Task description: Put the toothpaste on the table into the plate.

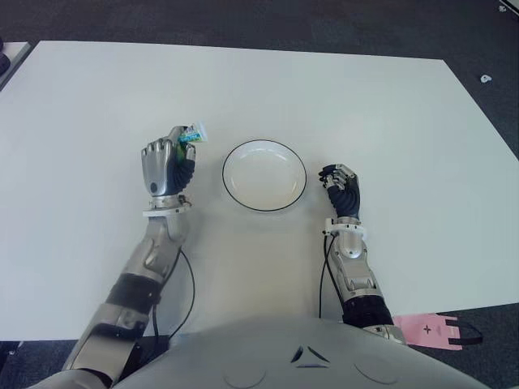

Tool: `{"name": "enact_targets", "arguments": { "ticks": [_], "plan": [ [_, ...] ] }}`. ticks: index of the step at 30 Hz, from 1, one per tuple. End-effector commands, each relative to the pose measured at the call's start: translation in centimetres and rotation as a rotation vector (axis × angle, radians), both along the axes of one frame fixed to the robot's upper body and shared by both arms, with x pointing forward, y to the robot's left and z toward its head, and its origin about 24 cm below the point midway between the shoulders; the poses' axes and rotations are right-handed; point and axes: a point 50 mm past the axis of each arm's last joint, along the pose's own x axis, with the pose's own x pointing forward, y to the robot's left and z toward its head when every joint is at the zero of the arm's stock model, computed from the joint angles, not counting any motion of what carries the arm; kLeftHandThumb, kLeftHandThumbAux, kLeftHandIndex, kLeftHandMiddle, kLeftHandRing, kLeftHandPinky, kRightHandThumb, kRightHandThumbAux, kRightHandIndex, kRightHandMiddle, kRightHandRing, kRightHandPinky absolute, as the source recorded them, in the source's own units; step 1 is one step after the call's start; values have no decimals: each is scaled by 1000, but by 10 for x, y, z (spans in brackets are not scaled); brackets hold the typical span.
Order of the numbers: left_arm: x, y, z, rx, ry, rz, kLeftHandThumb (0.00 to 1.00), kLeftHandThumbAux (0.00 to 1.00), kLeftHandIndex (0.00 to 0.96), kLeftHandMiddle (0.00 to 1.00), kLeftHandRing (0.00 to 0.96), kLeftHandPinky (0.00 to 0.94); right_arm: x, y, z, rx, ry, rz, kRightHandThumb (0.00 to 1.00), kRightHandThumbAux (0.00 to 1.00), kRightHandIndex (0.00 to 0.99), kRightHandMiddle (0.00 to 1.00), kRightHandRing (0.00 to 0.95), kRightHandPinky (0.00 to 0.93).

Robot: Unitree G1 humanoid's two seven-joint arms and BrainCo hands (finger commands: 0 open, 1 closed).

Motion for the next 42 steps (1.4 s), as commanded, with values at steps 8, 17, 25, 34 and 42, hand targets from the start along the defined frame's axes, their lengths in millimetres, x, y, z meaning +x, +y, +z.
{"name": "enact_targets", "arguments": {
  "ticks": [8,17,25,34,42],
  "plan": [
    [4,-24,24,135,-50,-220,856,666,405,544,898,879,-32,-3,-50,-9,290,-16,708,729,425,497,478,474],
    [9,-38,33,216,-18,-397,856,665,405,544,892,870,-31,-2,-51,-4,293,-20,708,729,425,494,476,469],
    [18,-49,41,341,-11,-527,855,666,403,546,883,861,-31,-2,-51,-7,290,-22,708,729,424,492,475,475],
    [31,-63,40,447,17,-627,854,666,403,548,883,865,-32,-2,-51,-2,286,-23,708,729,425,500,480,477],
    [39,-72,34,443,117,-702,855,666,402,548,882,879,-32,-1,-50,6,282,-30,708,730,425,497,477,468]
  ]
}}
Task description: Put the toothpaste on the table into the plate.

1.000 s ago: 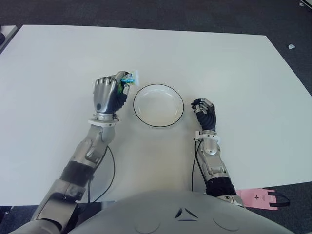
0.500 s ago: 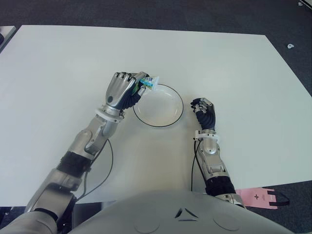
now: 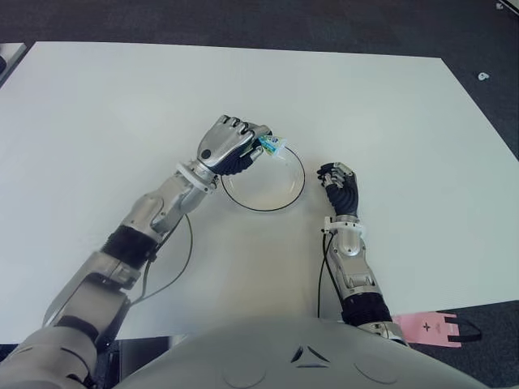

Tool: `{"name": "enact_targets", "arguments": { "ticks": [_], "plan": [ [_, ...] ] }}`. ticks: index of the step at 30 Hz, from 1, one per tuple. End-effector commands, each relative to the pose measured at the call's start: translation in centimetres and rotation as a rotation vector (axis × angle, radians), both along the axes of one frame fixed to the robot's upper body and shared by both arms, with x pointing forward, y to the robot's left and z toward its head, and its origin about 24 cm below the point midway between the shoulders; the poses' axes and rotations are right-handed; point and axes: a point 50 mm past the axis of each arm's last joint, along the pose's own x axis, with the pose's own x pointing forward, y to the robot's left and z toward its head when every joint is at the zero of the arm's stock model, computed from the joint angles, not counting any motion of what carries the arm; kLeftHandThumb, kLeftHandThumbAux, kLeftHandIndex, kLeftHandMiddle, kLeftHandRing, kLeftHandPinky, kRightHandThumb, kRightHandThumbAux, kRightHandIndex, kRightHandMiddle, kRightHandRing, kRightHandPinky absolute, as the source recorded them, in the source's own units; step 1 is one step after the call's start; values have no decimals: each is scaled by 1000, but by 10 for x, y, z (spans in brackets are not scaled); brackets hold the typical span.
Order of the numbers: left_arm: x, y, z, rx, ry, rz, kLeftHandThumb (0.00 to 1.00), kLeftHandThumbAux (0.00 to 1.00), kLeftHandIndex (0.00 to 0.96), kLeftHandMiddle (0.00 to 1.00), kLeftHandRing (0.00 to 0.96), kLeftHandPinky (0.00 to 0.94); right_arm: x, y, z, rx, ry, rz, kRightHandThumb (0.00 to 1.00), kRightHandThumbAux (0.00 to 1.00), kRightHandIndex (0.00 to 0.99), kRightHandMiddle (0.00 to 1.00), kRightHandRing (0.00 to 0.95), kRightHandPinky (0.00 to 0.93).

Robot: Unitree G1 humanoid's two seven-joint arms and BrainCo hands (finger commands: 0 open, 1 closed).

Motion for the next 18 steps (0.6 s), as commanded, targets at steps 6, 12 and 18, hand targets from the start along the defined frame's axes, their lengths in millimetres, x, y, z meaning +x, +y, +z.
{"name": "enact_targets", "arguments": {
  "ticks": [6,12,18],
  "plan": [
    [9,-11,-10,67,176,-70,855,666,402,552,881,886,-36,-3,-50,10,284,-37,708,730,425,499,477,470],
    [19,-20,-18,106,294,-78,854,666,402,552,876,879,-36,-4,-50,12,284,-43,708,730,425,502,481,476],
    [29,-26,-30,140,353,-76,853,667,401,551,870,866,-37,-3,-50,13,283,-42,708,730,425,506,486,483]
  ]
}}
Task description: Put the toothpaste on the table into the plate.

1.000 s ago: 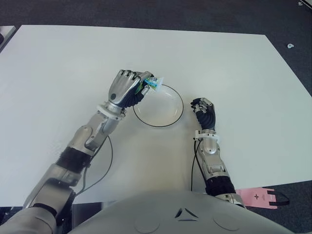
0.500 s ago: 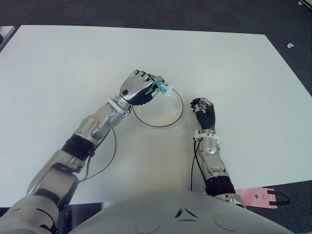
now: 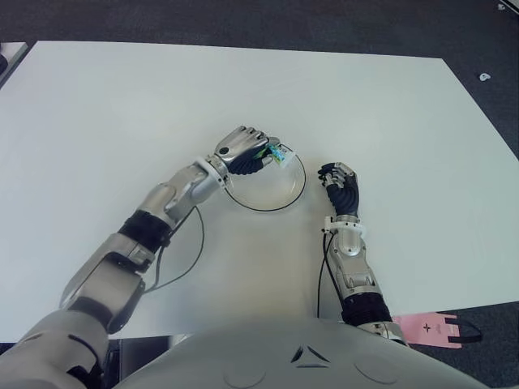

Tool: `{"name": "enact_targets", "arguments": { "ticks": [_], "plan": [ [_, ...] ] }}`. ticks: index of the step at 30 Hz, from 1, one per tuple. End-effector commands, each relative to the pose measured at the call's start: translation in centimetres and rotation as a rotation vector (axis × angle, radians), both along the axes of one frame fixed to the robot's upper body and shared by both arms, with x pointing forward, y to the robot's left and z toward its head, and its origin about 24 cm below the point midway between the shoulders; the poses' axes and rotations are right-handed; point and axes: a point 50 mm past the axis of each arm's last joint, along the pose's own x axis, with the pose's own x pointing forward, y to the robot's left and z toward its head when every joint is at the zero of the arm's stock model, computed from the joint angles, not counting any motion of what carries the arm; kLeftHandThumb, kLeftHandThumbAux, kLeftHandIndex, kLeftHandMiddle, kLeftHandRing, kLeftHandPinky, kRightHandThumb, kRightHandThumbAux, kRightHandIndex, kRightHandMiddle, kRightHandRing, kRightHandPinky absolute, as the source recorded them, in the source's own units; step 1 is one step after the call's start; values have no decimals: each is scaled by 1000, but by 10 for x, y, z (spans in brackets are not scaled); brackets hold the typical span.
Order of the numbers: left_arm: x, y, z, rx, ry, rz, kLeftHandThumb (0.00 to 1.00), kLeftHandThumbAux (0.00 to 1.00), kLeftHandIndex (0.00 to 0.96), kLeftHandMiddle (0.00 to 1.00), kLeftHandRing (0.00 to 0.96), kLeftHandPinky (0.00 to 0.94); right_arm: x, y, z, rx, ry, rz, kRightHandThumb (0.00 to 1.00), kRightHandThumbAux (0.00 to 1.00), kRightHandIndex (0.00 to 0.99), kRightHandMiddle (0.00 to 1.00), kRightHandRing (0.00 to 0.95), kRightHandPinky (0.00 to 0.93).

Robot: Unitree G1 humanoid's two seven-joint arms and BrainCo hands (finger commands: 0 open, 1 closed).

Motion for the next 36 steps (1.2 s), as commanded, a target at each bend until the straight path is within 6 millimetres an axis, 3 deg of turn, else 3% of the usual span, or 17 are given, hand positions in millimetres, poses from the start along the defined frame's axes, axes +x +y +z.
{"name": "enact_targets", "arguments": {
  "ticks": [1,18,23,26,28,29,30,32,36],
  "plan": [
    [8,-7,-14,41,66,-9,853,667,400,551,869,864,-36,-3,-50,12,284,-32,708,730,425,507,486,483],
    [8,-6,-38,106,170,-62,852,668,397,548,868,859,-38,-3,-50,2,288,-35,708,730,425,501,484,484],
    [4,-5,-42,113,226,-96,849,662,411,563,800,749,-37,-2,-49,-1,282,-34,708,730,426,502,481,473],
    [5,-5,-25,133,265,-145,846,660,412,553,756,687,-37,-3,-50,-3,284,-33,708,730,426,502,480,472],
    [5,-5,-22,157,283,-163,765,677,423,555,641,617,-37,-3,-50,-3,284,-30,708,730,425,500,479,471],
    [5,-5,-22,165,290,-167,696,559,399,510,580,578,-37,-3,-50,-2,284,-30,708,730,425,500,479,473],
    [4,-5,-24,175,296,-172,671,517,390,493,558,564,-37,-3,-50,-1,284,-30,708,730,425,499,479,474],
    [4,-3,-25,190,300,-182,614,415,232,330,401,449,-37,-3,-49,1,283,-30,708,730,425,497,479,477],
    [2,2,-28,193,289,-190,572,362,74,153,214,299,-37,-3,-49,6,278,-31,709,729,425,497,481,481]
  ]
}}
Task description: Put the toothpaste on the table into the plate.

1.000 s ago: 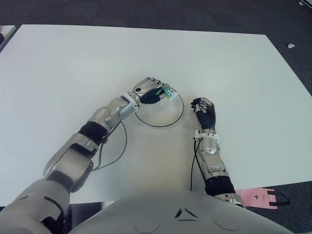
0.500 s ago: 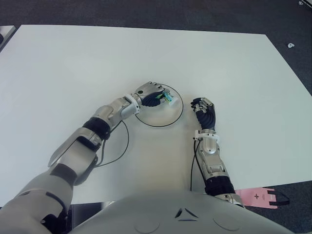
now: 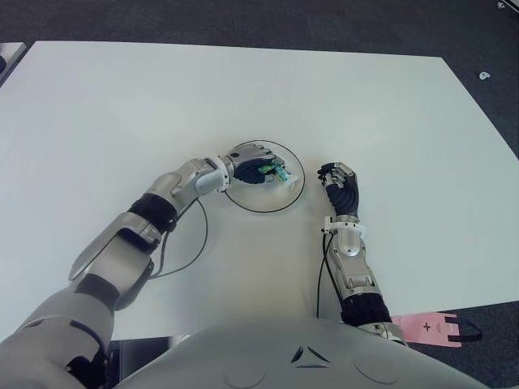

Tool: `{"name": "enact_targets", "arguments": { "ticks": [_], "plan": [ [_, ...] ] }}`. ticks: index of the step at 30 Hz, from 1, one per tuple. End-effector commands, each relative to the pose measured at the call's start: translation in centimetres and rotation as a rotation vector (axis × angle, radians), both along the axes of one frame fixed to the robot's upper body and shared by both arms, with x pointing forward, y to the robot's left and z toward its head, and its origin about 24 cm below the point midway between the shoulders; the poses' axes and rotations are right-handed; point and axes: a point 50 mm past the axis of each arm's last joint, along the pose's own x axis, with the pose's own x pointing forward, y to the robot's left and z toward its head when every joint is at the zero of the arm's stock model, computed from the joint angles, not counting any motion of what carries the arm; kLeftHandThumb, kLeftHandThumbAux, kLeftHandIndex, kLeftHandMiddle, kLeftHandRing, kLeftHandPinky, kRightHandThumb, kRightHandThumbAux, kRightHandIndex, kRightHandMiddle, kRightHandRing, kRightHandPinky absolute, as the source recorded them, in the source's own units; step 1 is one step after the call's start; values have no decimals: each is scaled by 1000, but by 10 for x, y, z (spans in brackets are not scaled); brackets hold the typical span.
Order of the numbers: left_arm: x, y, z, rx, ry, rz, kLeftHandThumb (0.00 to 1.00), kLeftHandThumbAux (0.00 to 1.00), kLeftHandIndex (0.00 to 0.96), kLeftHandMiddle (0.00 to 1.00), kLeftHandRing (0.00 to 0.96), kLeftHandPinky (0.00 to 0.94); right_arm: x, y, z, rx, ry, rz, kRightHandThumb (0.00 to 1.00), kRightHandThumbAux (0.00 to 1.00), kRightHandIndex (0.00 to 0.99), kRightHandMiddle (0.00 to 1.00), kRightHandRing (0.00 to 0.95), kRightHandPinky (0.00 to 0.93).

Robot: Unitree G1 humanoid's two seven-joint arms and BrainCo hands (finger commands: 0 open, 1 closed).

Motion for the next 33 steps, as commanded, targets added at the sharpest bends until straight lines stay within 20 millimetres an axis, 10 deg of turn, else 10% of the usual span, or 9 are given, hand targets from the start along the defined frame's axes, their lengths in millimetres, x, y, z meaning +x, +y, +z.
{"name": "enact_targets", "arguments": {
  "ticks": [1,8,33],
  "plan": [
    [-6,9,-11,28,22,-7,553,351,47,109,160,244,-37,-4,-50,8,280,-28,709,729,425,497,483,484],
    [-7,10,-11,19,-48,-7,471,304,3,8,17,96,-36,-5,-50,10,283,-33,709,730,425,495,484,476],
    [-10,24,-10,-126,-101,98,408,268,0,0,0,77,-35,-5,-50,13,283,-35,708,729,426,500,481,482]
  ]
}}
